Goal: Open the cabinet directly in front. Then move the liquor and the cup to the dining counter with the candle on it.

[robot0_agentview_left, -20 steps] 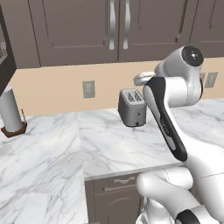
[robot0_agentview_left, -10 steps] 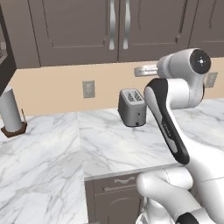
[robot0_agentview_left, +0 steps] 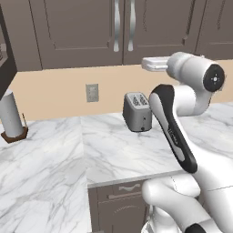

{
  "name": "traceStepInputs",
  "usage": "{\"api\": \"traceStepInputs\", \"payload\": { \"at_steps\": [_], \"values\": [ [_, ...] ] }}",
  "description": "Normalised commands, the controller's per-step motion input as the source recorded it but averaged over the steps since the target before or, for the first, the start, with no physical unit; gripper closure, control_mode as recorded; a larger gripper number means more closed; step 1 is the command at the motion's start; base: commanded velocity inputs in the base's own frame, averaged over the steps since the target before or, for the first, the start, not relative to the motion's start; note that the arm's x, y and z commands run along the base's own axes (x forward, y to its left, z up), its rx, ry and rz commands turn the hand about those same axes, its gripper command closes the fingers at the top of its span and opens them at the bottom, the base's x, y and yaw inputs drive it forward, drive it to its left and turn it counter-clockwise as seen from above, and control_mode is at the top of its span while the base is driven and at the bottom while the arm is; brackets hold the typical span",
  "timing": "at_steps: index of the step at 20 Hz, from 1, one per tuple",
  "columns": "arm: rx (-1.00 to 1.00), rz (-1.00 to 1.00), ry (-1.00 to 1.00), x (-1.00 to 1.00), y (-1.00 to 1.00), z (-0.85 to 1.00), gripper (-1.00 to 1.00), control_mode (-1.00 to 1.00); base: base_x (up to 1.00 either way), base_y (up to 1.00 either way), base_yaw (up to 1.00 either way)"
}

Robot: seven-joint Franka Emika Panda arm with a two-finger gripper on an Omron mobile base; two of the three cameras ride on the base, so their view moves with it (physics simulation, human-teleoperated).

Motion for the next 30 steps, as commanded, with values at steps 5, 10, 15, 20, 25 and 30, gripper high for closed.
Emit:
{"api": "traceStepInputs", "payload": {
  "at_steps": [5, 10, 15, 20, 25, 30],
  "values": [
    [0.02, 0.02, -0.33, 0.00, 0.04, 0.24, -1.00, -1.00, 0.00, 0.00, 0.00],
    [0.00, 0.02, -0.27, 0.00, 0.11, 0.14, -1.00, -1.00, 0.00, 0.00, 0.00],
    [0.00, 0.00, -0.13, 0.00, 0.08, 0.22, -1.00, -1.00, 0.00, 0.00, 0.00],
    [0.00, 0.00, 0.00, 0.09, 0.11, 0.12, -1.00, -1.00, 0.00, 0.00, 0.00],
    [0.00, 0.00, 0.05, 0.19, 0.11, 0.03, -1.00, -1.00, 0.00, 0.00, 0.00],
    [0.00, -0.03, 0.01, 0.10, 0.03, 0.18, -1.00, -1.00, 0.00, 0.00, 0.00]
  ]
}}
